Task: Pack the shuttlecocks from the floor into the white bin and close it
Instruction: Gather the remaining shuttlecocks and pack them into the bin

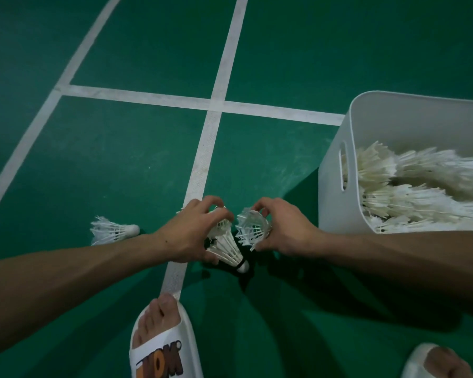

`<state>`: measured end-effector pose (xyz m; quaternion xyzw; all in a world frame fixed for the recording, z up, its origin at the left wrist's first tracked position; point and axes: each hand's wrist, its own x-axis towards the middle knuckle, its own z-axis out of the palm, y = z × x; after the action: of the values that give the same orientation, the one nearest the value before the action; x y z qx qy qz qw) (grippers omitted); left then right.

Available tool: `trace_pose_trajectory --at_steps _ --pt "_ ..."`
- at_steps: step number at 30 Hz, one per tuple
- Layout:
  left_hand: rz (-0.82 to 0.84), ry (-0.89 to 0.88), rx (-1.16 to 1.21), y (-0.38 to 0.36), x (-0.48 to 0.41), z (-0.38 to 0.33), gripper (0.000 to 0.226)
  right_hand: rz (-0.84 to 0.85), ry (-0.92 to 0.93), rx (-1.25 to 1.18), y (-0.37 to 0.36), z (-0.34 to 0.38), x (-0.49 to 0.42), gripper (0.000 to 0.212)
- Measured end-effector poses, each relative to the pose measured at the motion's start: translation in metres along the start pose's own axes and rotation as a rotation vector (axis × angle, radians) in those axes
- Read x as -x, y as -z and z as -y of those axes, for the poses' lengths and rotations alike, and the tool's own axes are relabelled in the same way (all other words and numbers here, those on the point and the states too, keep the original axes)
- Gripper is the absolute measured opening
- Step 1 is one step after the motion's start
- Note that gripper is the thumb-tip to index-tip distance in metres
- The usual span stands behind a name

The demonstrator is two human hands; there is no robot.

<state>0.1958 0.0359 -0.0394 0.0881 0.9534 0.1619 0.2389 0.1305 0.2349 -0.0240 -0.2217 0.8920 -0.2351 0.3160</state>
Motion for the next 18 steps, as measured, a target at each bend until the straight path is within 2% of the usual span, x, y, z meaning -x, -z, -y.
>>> trace_pose_trajectory --at_steps 4,7,15,18 --pt "-0.059 -0.039 0.023 -0.005 -0.003 0.001 0.066 0.022 -0.009 -0.052 0.003 0.0 0.003 0.066" --pt "-0.068 -0.021 0.139 -0.002 -0.006 0.004 0.059 0.012 -0.004 -0.08 0.008 0.001 0.005 0.063" --pt "-0.058 0.049 0.209 -0.002 -0.008 -0.002 0.058 0.007 -0.006 -0.118 0.013 0.003 0.012 0.059" --pt "-0.083 0.076 0.162 -0.008 -0.01 -0.012 0.071 0.011 -0.003 -0.117 0.011 0.003 0.014 0.059"
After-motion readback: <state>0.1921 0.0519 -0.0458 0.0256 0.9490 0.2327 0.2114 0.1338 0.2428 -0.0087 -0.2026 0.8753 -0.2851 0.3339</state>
